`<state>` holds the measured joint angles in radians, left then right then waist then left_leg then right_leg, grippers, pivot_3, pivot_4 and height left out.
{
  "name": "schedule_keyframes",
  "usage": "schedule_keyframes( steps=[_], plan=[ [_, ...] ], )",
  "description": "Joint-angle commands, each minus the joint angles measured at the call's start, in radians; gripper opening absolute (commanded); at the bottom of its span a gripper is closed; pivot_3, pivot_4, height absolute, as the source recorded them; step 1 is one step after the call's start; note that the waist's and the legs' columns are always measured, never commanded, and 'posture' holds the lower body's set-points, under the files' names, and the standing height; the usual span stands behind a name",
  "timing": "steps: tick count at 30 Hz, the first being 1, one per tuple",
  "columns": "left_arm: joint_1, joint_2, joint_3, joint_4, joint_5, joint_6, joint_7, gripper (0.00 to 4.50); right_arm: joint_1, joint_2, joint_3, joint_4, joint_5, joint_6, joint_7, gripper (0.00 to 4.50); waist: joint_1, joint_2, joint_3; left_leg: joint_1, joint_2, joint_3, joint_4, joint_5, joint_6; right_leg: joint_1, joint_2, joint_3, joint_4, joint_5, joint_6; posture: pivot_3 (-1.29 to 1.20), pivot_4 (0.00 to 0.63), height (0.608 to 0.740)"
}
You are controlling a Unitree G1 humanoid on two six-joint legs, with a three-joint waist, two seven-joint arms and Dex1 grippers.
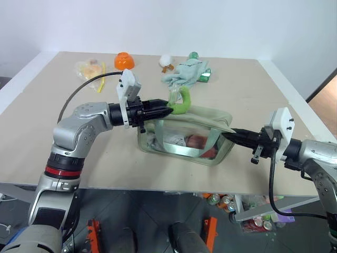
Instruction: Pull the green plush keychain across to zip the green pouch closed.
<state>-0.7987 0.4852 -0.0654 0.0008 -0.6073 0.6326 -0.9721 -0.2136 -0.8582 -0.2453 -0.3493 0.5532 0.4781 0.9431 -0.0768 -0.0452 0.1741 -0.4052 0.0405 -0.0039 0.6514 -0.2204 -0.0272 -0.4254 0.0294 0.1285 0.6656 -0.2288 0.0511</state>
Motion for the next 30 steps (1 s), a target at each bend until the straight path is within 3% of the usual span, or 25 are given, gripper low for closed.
schedule_keyframes(
  steps=[1, 5, 6, 13, 24, 30],
  plan=[
    [-0.012, 0.034, 0.029, -0.049, 0.008, -0.015, -0.015, 2.99, -0.010, -0.004, -0.009, -0.021, 0.005, -0.005, -0.003, 0.00, 0.000, 0.000, 0.000, 0.000, 0.000, 0.000, 0.000, 0.000, 0.000, 0.000, 0.000, 0.000, 0.000, 0.000, 0.000, 0.00, 0.150, 0.740],
    [0.017, 0.083, 0.046, -0.092, 0.009, 0.003, -0.017, 4.38, -0.022, -0.007, -0.003, -0.007, 0.004, -0.010, 0.003, 0.00, -0.001, 0.001, 0.001, 0.000, 0.000, 0.000, 0.000, 0.000, 0.000, 0.000, 0.000, 0.000, 0.000, 0.000, 0.000, 0.00, 0.150, 0.740],
    [0.032, 0.101, 0.055, -0.112, 0.006, 0.015, -0.011, 4.44, -0.024, -0.008, -0.001, -0.003, 0.003, -0.011, 0.005, 0.00, -0.001, 0.001, 0.001, 0.000, 0.000, 0.000, 0.000, 0.000, 0.000, 0.000, 0.000, 0.000, 0.000, 0.000, 0.000, 0.00, 0.150, 0.740],
    [0.152, 0.146, 0.122, -0.230, 0.010, 0.019, 0.059, 4.44, -0.030, -0.007, 0.003, 0.011, 0.001, -0.014, 0.020, 0.00, 0.000, 0.002, 0.001, 0.000, 0.001, 0.000, 0.000, 0.000, 0.000, 0.000, 0.000, -0.001, 0.000, 0.000, 0.000, 0.00, 0.150, 0.740],
    [0.238, 0.047, 0.084, -0.223, 0.096, -0.101, 0.148, 4.44, -0.060, -0.012, 0.016, 0.043, -0.008, -0.018, 0.044, 0.00, -0.001, 0.002, 0.001, 0.000, 0.001, 0.000, 0.000, 0.000, 0.000, 0.000, 0.000, 0.000, 0.000, 0.000, -0.001, 0.00, 0.150, 0.740],
    [0.272, 0.053, 0.099, -0.173, 0.095, -0.110, 0.128, 4.44, -0.048, -0.016, 0.002, 0.031, -0.006, -0.013, 0.042, 0.00, 0.000, 0.002, 0.001, 0.000, 0.001, 0.000, 0.000, 0.000, 0.000, 0.000, 0.000, 0.000, 0.000, 0.000, 0.000, 0.00, 0.150, 0.740]
  ],
)
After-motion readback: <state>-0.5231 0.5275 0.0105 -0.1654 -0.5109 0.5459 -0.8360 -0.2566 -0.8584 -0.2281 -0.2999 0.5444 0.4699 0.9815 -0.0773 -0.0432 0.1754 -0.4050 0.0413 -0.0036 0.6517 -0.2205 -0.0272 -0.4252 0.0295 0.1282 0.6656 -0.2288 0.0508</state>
